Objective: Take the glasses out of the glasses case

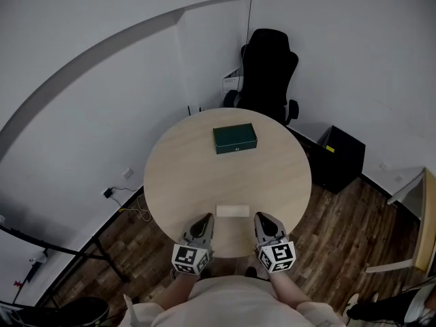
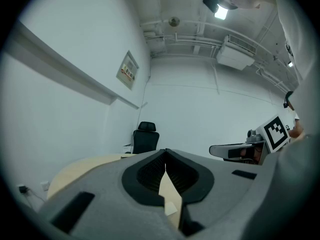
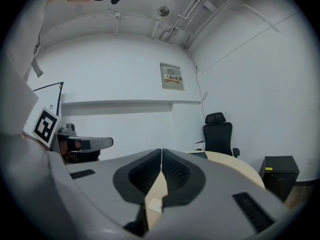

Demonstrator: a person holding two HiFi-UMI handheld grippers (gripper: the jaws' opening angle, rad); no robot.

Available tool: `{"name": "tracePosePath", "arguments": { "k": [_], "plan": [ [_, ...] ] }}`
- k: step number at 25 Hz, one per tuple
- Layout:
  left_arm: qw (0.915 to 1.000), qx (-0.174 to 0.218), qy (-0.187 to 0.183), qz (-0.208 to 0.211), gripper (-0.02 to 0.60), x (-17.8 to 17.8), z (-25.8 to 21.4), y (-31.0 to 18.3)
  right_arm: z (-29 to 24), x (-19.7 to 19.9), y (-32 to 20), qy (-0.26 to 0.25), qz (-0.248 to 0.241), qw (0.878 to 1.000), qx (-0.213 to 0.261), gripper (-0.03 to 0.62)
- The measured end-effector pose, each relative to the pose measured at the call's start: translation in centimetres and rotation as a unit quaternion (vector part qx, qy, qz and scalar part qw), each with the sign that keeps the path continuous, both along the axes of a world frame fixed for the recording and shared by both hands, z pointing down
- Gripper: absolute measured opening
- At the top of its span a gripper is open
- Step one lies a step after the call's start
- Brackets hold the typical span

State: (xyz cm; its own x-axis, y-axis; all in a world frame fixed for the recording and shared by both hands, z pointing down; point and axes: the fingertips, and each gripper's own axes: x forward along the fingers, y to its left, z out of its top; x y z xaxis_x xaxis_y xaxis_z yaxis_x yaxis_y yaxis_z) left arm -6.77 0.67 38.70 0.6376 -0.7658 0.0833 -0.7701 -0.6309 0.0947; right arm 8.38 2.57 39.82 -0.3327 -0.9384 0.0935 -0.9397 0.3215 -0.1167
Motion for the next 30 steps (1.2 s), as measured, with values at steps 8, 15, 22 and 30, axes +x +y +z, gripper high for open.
{"name": "tracePosePath", "arguments": {
  "k": [8,15,22,30],
  "plan": [
    [0.9993,-0.023,-0.029,0.006,0.009,0.4,2.7,-0.6,2.8,0.3,-0.1,-0.001,0.002,1.000,-0.026,0.014],
    [0.9987,-0.033,-0.036,0.014,0.009,0.8,4.3,-1.8,5.1,0.7,-1.2,0.009,0.000,0.999,-0.044,0.014],
    [0.9973,-0.046,-0.055,0.018,0.009,0.5,6.7,-2.7,7.0,0.5,-2.0,0.015,-0.002,0.998,-0.067,0.012],
    [0.9890,-0.025,-0.141,0.036,0.009,0.9,9.2,-3.8,8.4,0.1,-2.7,0.020,-0.015,0.996,-0.082,0.012]
  ]
}}
